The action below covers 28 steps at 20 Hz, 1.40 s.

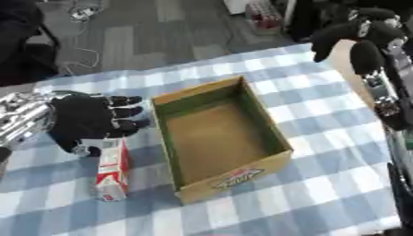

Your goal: Pick up objects on the table and place them in the box.

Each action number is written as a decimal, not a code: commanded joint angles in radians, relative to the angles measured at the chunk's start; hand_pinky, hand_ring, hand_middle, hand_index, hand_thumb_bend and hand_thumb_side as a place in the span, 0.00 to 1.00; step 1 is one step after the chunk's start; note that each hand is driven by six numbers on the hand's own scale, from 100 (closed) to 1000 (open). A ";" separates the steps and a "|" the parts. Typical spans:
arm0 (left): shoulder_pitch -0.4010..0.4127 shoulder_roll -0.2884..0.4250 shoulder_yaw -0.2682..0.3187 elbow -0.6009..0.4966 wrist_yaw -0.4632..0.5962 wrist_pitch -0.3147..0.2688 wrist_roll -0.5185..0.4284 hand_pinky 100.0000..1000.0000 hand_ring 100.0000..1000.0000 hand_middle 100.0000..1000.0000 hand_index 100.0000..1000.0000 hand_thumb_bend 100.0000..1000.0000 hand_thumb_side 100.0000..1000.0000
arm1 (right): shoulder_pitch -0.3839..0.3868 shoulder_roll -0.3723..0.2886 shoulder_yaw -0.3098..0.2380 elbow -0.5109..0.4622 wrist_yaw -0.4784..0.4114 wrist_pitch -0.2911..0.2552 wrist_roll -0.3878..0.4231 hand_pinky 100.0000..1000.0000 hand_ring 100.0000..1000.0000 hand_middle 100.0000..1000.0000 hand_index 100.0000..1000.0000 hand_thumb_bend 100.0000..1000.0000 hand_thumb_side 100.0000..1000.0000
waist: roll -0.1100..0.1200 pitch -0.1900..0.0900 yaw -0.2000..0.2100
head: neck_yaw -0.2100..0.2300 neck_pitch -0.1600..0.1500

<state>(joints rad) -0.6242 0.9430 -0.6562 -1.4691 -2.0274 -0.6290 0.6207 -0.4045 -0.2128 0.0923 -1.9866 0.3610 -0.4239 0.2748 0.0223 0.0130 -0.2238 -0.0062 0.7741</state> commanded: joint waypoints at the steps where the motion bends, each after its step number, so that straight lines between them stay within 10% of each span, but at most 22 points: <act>1: -0.016 0.022 -0.002 -0.011 -0.006 -0.278 0.286 0.85 0.86 0.93 0.90 0.28 0.80 | -0.016 -0.002 0.002 -0.013 -0.005 -0.003 0.003 0.34 0.38 0.46 0.66 0.00 1.00 | 0.001 -0.009 -0.001 | 0.000 -0.004; 15: 0.028 0.078 -0.037 -0.036 -0.016 -0.278 0.286 0.80 0.83 0.91 0.90 0.37 0.78 | -0.014 -0.007 0.002 -0.013 -0.004 -0.001 0.005 0.34 0.38 0.46 0.66 0.00 1.00 | 0.003 -0.009 0.001 | 0.002 -0.006; 28: 0.053 0.083 -0.061 -0.082 0.086 -0.278 0.286 0.58 0.62 0.75 0.79 0.21 0.73 | -0.016 -0.007 0.002 -0.013 -0.004 -0.002 0.004 0.34 0.38 0.46 0.66 0.00 1.00 | 0.001 -0.008 -0.002 | 0.000 -0.008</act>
<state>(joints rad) -0.5621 0.9941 -0.7280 -1.5376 -1.9515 -0.6290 0.6207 -0.4046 -0.2129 0.0977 -1.9866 0.3609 -0.4266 0.2786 0.0235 0.0132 -0.2246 -0.0059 0.7740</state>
